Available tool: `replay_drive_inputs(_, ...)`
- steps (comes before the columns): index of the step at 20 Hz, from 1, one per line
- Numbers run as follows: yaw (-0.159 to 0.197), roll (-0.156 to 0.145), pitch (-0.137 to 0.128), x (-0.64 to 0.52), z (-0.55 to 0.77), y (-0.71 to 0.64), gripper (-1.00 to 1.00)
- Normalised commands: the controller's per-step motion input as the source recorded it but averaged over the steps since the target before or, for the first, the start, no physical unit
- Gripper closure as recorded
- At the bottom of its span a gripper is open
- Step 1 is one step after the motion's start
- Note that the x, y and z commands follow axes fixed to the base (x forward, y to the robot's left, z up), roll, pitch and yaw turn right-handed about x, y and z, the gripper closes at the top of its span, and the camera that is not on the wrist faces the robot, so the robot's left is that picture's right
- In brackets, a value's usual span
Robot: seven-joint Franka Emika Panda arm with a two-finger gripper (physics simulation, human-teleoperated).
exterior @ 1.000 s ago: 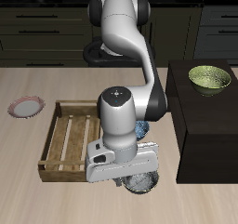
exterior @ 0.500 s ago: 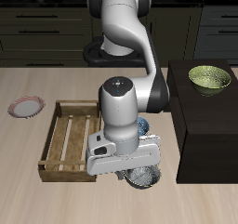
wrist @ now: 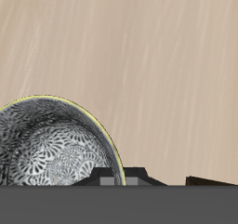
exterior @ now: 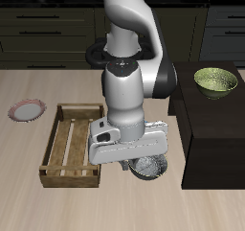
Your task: Place the black bowl in the wooden tray
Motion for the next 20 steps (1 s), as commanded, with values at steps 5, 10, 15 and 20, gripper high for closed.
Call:
replay_drive_inputs(5, -0.024, -0.016, -0.069, -0.29, 0.46, -0.13, 1.00)
replay_drive_inputs(10, 0.011, -0.030, -0.051, -0.23, 0.24, -0.10, 1.00)
replay_drive_inputs(15, 0.004, -0.038, -0.017, -0.39, 0.15, -0.15, 1.00)
replay_drive_inputs(20, 0.035, -0.052, -0.045, -0.25, 0.17, -0.20, 1.00)
